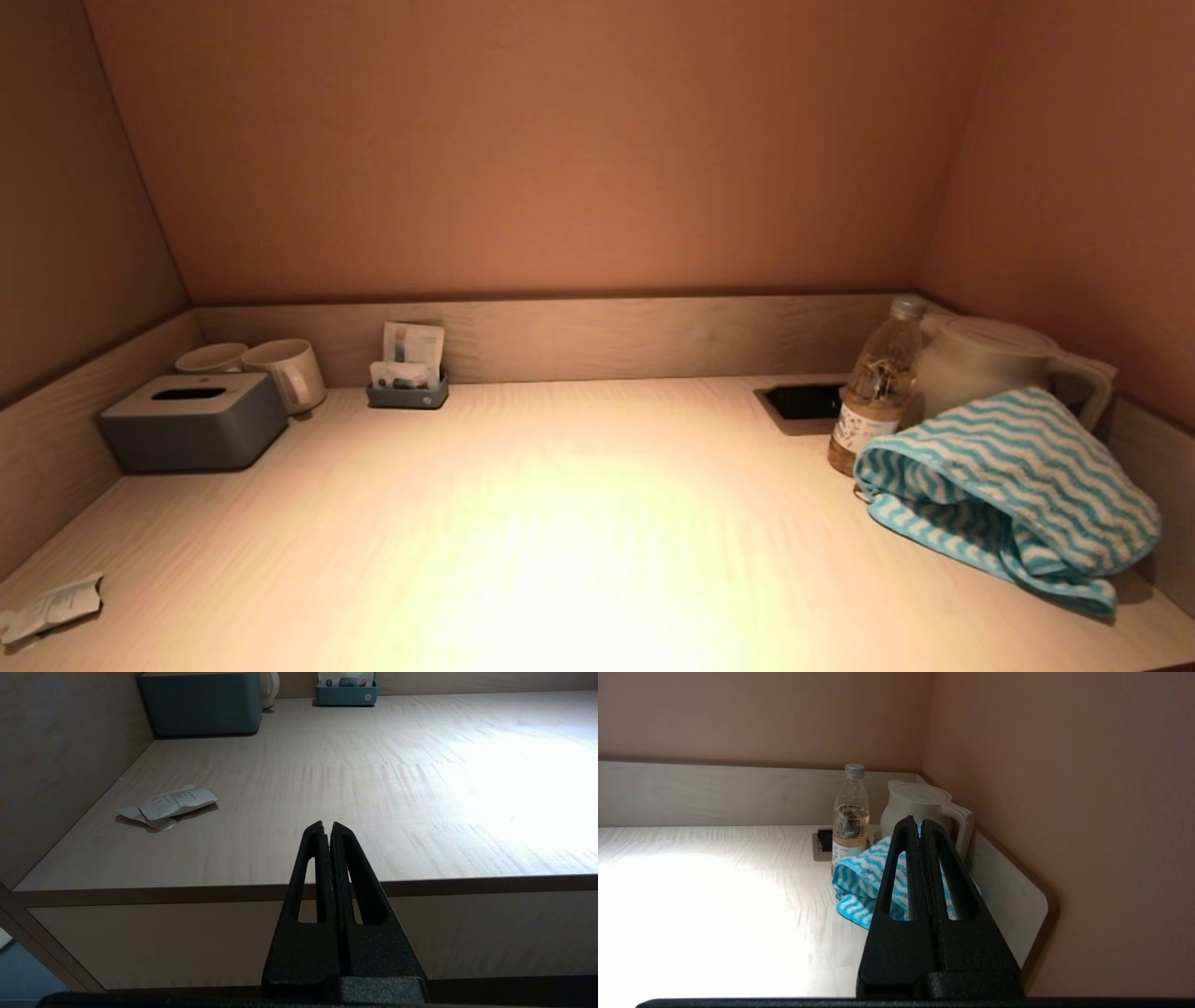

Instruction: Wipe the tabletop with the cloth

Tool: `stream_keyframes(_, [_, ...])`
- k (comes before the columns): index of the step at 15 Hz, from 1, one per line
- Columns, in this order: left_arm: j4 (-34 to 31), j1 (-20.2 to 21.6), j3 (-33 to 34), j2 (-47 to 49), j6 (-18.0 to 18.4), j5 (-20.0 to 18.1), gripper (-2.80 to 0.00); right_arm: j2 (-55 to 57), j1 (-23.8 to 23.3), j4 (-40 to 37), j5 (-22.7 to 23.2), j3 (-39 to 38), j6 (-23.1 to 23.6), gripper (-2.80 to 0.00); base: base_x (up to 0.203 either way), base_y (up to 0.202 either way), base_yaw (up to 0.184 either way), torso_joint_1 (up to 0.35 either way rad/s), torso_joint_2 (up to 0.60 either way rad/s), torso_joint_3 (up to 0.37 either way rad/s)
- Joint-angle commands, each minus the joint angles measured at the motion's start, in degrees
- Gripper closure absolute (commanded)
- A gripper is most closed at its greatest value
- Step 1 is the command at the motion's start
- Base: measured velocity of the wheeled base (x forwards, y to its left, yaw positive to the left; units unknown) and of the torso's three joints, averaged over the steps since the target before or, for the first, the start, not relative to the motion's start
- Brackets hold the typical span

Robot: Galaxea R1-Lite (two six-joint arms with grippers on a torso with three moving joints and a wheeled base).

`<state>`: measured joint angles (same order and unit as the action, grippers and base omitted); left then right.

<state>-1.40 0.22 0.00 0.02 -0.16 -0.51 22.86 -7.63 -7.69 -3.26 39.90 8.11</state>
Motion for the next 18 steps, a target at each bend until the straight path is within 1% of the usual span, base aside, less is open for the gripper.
stream_keyframes(1, [0.0, 0.0, 0.0, 0.0, 0.0, 0.0, 0.0, -3.2, 1.6, -1.8, -0.2, 0.1, 0.1, 0.0, 0.0, 0.0, 0.0, 0.0, 0.0, 0.0])
stream_keyframes(5, [0.0, 0.0, 0.0, 0.0, 0.0, 0.0, 0.0, -6.7, 3.3, -3.8, -0.3, -0.3, 0.0, 0.0, 0.0, 0.0, 0.0, 0.0, 0.0, 0.0])
stream_keyframes(6, [0.0, 0.0, 0.0, 0.0, 0.0, 0.0, 0.0, -7.1, 3.5, -3.8, -0.4, -0.8, -0.4, 0.0, 0.0, 0.0, 0.0, 0.0, 0.0, 0.0])
stream_keyframes(8, [0.0, 0.0, 0.0, 0.0, 0.0, 0.0, 0.0, -7.3, 3.9, -3.8, -1.0, -0.7, -3.0, 0.0, 0.0, 0.0, 0.0, 0.0, 0.0, 0.0])
stream_keyframes(9, [0.0, 0.0, 0.0, 0.0, 0.0, 0.0, 0.0, -7.6, 4.7, -3.8, -1.2, -0.7, -3.0, 0.0, 0.0, 0.0, 0.0, 0.0, 0.0, 0.0])
stream_keyframes(10, [0.0, 0.0, 0.0, 0.0, 0.0, 0.0, 0.0, -8.1, 6.2, -3.9, -2.1, -0.6, -3.0, 0.0, 0.0, 0.0, 0.0, 0.0, 0.0, 0.0])
stream_keyframes(11, [0.0, 0.0, 0.0, 0.0, 0.0, 0.0, 0.0, -8.2, 6.4, -3.9, -2.4, -0.6, -3.0, 0.0, 0.0, 0.0, 0.0, 0.0, 0.0, 0.0])
stream_keyframes(13, [0.0, 0.0, 0.0, 0.0, 0.0, 0.0, 0.0, -10.2, 8.9, -4.5, -5.2, -2.2, -3.0, 0.0, 0.0, 0.0, 0.0, 0.0, 0.0, 0.0])
stream_keyframes(18, [0.0, 0.0, 0.0, 0.0, 0.0, 0.0, 0.0, -11.7, 8.9, -5.1, -5.1, -2.9, -3.0, 0.0, 0.0, 0.0, 0.0, 0.0, 0.0, 0.0])
